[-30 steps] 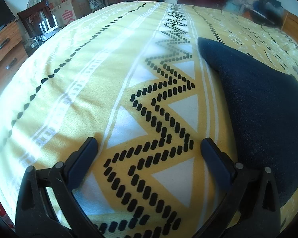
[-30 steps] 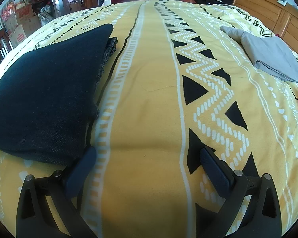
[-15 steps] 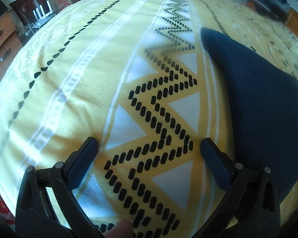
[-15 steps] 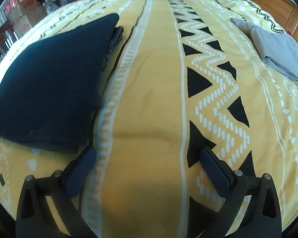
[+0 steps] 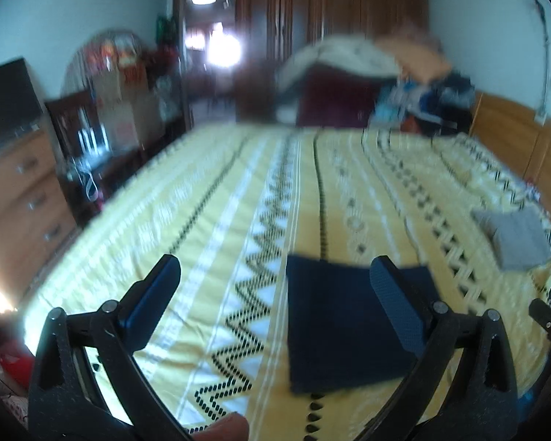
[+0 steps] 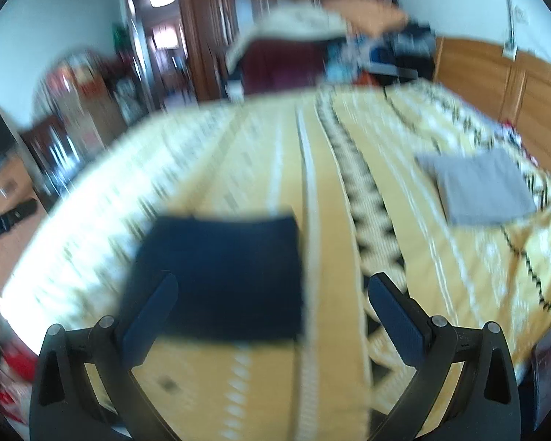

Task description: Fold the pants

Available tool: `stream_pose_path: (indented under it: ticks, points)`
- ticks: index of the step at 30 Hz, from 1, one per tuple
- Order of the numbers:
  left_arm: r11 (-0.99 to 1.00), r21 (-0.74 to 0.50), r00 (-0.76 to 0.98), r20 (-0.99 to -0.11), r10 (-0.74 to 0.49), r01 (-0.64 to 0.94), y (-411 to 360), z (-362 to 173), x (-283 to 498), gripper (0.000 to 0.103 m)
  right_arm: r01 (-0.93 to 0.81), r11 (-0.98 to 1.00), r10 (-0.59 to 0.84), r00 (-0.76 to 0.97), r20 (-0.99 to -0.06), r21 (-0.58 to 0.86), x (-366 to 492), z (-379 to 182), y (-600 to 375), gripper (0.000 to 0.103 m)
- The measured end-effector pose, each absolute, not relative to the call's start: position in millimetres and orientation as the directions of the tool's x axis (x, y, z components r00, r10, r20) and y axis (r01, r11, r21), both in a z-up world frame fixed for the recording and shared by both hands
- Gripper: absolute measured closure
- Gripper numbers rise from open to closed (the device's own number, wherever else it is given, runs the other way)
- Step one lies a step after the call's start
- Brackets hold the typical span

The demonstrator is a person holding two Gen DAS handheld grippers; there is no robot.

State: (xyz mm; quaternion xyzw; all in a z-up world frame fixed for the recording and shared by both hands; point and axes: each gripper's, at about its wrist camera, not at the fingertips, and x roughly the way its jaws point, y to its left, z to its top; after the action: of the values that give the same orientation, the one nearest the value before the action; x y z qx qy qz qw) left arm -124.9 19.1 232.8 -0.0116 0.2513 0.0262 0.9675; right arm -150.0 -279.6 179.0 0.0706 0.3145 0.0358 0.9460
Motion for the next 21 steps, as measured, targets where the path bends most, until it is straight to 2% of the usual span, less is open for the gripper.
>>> stream_pose_path:
  ticks: [3,6,10,14,21]
  points:
    - [0.997,-0.020,0.890,-0.453,0.054,-0.071,11.4,255.6,-146.5,0.000,0.005,0.988,0.079,0.851,-0.519,0.158,-162.6,223.1,-265.7,0.000]
    - [0.999,-0.038,0.882,-0.470,-0.017,-0.001,2.5,254.3,-162.5,0.000,0.020,0.993,0.042,0.868,-0.494,0.119,-173.0,244.7,-250.7,0.000]
    - [1.000,-0.002,0.868,-0.497,-0.002,0.001,-8.4,237.0,-168.7,0.000,0.059,0.998,-0.038,0.861,-0.507,0.025,-179.2,246.5,-232.6,0.000]
    - [1.000,0.003,0.834,-0.551,0.012,-0.012,-9.8,218.4,-164.5,0.000,0.038,0.998,-0.010,0.836,-0.549,0.040,-182.6,241.7,-229.3,0.000]
    - [0.998,0.056,0.821,-0.570,0.024,0.009,-27.7,214.4,-180.9,0.000,0.011,0.998,0.032,0.795,-0.605,0.067,-190.0,229.7,-227.8,0.000]
